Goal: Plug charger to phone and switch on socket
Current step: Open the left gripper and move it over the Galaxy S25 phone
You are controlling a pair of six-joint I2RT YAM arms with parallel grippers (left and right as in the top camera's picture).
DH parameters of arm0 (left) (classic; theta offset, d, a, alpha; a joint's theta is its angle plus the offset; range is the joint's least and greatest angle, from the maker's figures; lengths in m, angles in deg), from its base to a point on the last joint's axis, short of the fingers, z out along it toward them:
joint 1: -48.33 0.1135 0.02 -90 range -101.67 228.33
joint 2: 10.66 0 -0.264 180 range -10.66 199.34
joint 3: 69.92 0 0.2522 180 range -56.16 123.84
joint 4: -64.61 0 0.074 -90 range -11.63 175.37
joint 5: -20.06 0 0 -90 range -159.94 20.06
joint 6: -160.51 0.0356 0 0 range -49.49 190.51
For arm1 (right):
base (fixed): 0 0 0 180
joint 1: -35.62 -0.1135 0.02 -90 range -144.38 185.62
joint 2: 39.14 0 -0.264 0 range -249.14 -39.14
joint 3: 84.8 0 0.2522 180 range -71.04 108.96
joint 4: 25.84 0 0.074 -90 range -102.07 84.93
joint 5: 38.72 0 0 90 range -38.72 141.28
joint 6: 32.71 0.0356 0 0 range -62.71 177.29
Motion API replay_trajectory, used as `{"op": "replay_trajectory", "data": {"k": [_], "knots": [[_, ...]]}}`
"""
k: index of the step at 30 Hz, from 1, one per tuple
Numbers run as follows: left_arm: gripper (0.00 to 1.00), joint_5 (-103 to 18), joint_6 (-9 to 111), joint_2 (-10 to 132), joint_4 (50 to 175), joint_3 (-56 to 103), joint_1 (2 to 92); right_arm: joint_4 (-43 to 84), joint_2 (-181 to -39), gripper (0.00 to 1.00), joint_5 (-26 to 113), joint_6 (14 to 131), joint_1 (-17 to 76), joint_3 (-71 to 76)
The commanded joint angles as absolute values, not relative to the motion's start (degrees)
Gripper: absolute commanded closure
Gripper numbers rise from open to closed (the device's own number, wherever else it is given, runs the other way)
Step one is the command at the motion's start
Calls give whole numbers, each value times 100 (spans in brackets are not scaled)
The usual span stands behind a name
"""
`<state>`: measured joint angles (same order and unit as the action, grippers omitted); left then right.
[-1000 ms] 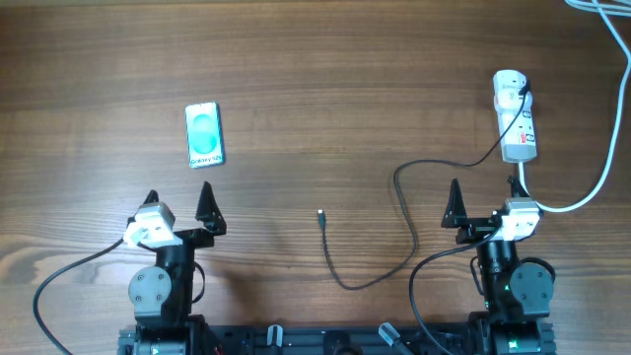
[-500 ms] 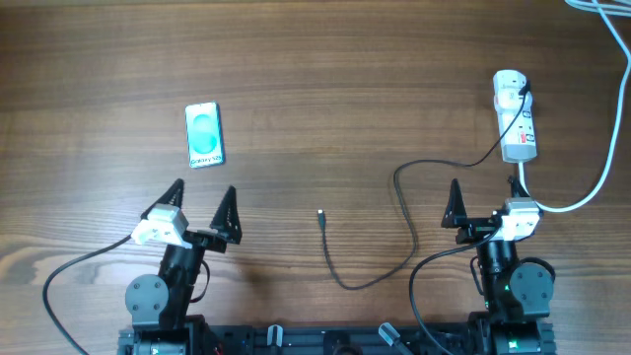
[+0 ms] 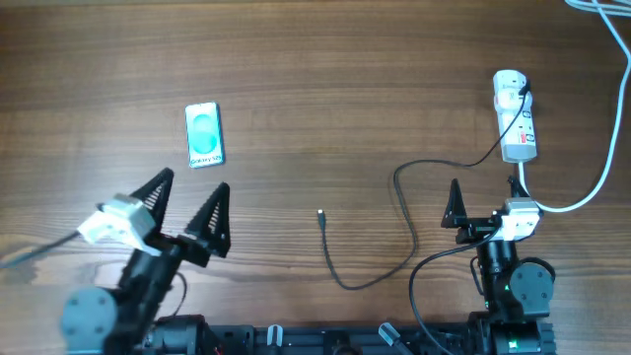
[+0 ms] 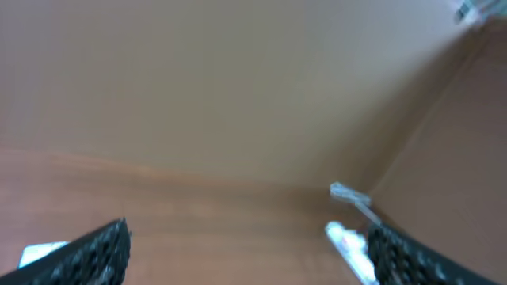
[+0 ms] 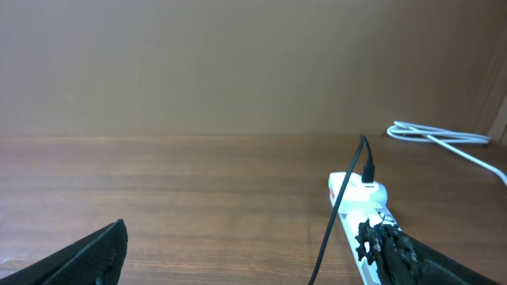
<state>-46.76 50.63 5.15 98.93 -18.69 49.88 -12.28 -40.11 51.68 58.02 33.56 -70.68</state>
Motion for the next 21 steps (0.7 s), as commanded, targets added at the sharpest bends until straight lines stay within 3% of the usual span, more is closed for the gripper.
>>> {"op": "replay_trajectory", "data": {"k": [1, 8, 14, 21], "knots": [[0, -4374, 5111, 1766, 11078, 59, 4961, -1246, -3941, 0, 5116, 5741, 3334, -7074], [0, -4267, 6412, 4120, 13834, 3364, 4961, -1246, -3941, 1, 5116, 5739, 3334, -7074], [0, -5185, 6738, 6428, 15989, 5757, 4961, -1246, -3941, 0, 5116, 5741, 3334, -7074], [0, -5332, 6731, 7896, 16371, 5952, 4961, -1246, -3941, 0, 5116, 5741, 3334, -7074]]}}
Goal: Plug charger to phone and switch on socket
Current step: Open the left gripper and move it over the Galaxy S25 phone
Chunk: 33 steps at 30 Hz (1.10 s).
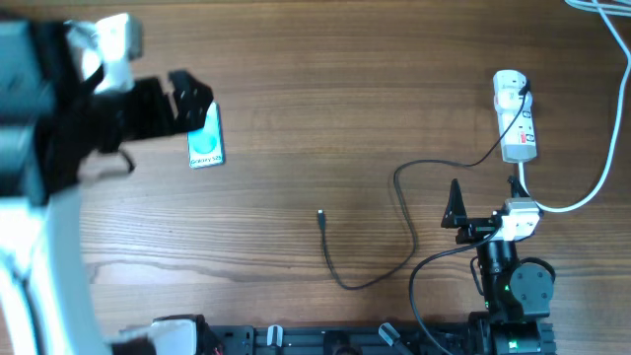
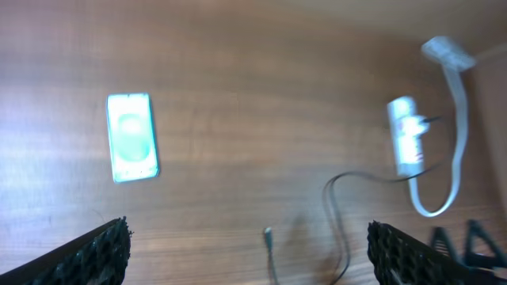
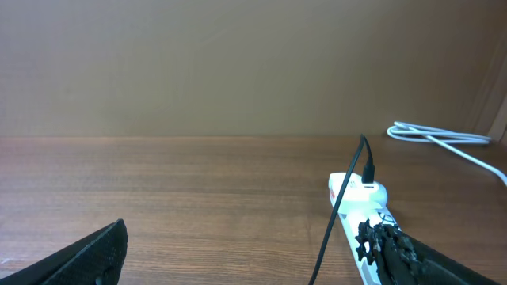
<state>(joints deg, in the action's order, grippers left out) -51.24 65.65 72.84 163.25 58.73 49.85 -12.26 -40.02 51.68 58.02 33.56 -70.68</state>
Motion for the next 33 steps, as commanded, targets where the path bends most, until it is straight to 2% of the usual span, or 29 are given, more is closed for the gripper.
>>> {"op": "replay_trajectory", "data": {"k": [1, 13, 33], "knots": [[0, -5332, 6731, 8084, 16371, 5952, 4961, -1246, -3941, 0, 5116, 5741, 3334, -7074], [0, -5330, 6729, 9689, 16304, 5945, 4961, -1246, -3941, 0, 5116, 5741, 3334, -7074], [0, -5358, 6707, 10655, 15995, 5897, 4955, -1246, -3941, 0, 5116, 5741, 3334, -7074]]}}
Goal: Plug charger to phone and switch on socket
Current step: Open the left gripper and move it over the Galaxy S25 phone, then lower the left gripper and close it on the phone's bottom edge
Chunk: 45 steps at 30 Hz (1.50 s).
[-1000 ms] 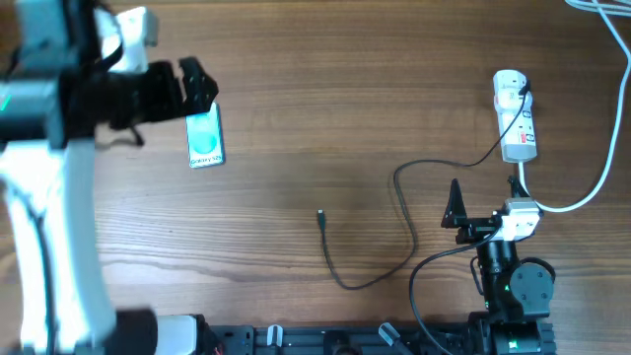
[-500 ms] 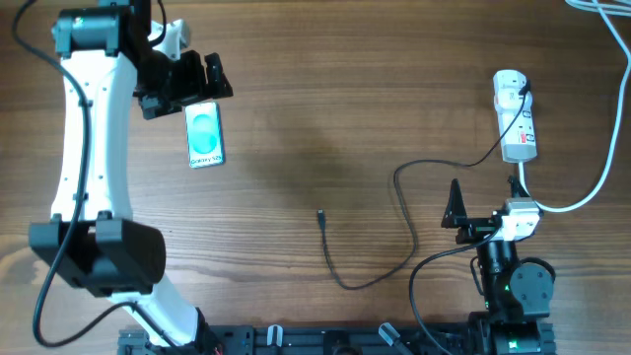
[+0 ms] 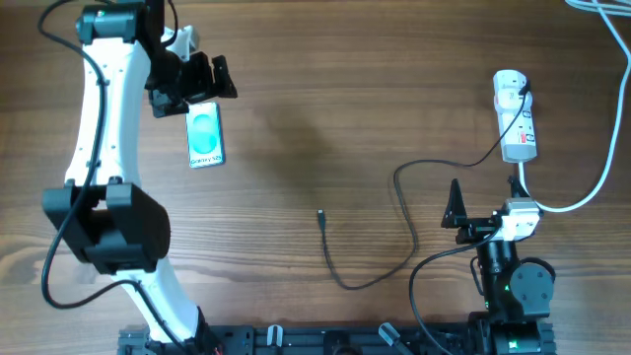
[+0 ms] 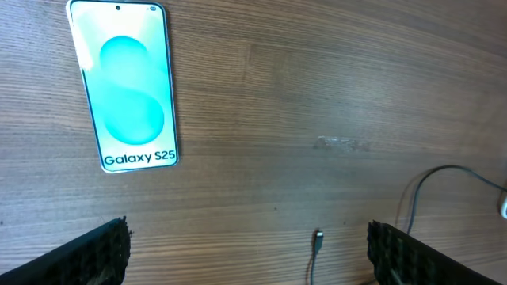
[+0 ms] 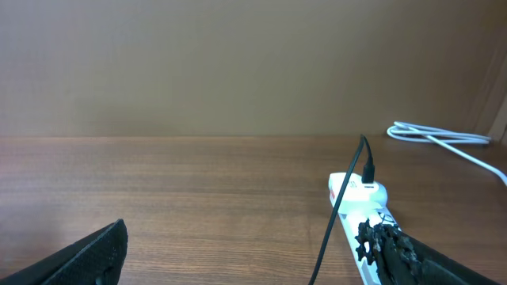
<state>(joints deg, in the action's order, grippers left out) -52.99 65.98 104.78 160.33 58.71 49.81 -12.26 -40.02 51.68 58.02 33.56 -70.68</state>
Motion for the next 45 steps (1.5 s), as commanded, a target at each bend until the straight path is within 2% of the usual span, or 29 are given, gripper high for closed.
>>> {"op": "replay_trajectory", "data": {"k": [1, 11, 22, 37, 45], "knots": [[0, -5356, 6705, 10696, 15956, 5875, 4955, -1246, -3941, 0, 5116, 5741, 3334, -7074], [0, -5614, 6362, 10733, 15062, 5001, 4955, -1246, -3941, 0, 5116, 5741, 3334, -7074], [0, -5614, 6364, 10733, 13241, 3390, 4955, -1244, -3941, 0, 5116, 5741, 3334, -7074], [0, -5657, 6364, 10733, 11810, 2553, 4957, -1244, -3941, 0, 5116, 5741, 3334, -7074], [0, -5802, 6364, 10733, 11587, 2260, 4955, -1246, -3941, 0, 5116, 5741, 3334, -7074]]}}
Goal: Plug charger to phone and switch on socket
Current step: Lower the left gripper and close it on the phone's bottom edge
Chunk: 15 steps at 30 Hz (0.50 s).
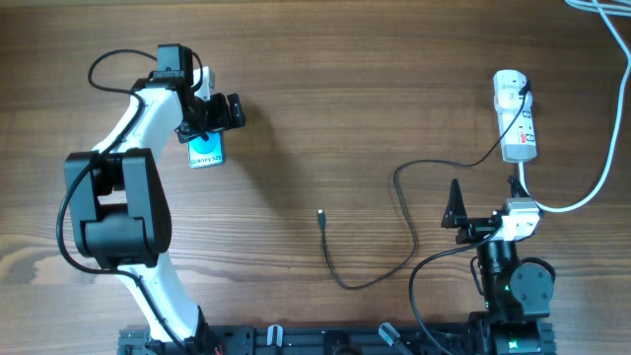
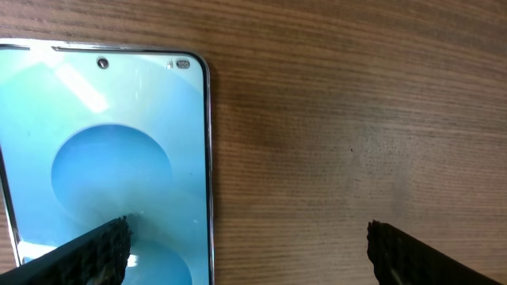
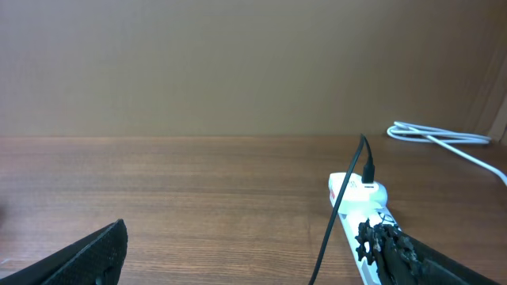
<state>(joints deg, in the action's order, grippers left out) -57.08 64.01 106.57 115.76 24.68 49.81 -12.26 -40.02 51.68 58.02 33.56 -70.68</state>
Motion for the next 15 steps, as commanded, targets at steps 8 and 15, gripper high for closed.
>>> {"op": "replay_trajectory", "data": {"k": [8, 15], "knots": [[0, -5784, 6364, 10733, 11580, 1921, 4955, -1246, -3941, 0, 5116, 5741, 3334, -7074], [0, -5810, 6364, 10733, 11307, 1893, 4957, -1246, -3941, 0, 5116, 5741, 3334, -7074]]}}
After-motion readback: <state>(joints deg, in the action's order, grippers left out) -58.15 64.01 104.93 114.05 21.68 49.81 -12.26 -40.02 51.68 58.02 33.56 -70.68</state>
